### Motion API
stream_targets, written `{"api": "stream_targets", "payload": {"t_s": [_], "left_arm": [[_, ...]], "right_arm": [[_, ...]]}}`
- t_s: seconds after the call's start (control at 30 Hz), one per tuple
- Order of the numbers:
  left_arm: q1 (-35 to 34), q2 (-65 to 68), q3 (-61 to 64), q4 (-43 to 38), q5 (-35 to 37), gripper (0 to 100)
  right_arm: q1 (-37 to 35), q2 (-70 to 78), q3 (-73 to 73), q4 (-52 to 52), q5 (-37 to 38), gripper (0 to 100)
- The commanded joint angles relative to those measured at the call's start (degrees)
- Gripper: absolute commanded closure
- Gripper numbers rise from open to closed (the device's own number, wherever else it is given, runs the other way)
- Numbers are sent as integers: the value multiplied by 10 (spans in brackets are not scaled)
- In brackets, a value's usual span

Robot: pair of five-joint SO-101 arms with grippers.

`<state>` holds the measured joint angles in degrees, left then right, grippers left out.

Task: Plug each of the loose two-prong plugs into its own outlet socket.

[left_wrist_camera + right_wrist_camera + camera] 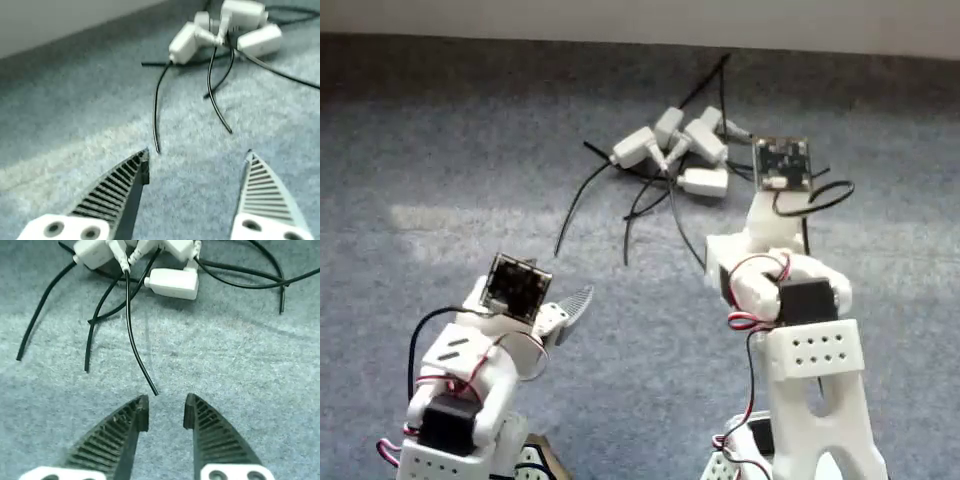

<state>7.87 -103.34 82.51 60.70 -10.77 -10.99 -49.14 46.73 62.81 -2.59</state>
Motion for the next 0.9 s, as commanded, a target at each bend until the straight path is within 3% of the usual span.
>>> {"api": "stream_targets", "payload": {"t_s": [0.0,0.13,0.27,0.43,0.53,0.73,0.87], "left_arm": [[5,-4,41,-25,18,712],[5,-4,75,-59,108,712],[0,-4,134,-83,114,712],[-98,-3,145,-75,115,712],[-135,-3,145,-30,115,712],[-64,-3,145,76,113,712],[-64,-3,145,98,113,712]], "right_arm": [[-20,-25,91,-80,25,864],[-40,-25,161,-158,-44,864],[-39,-29,233,-215,-122,864],[-38,-30,307,-219,-56,864],[-38,-30,339,-219,2,864],[15,-30,385,-218,14,864],[44,-30,385,-198,14,864]]}}
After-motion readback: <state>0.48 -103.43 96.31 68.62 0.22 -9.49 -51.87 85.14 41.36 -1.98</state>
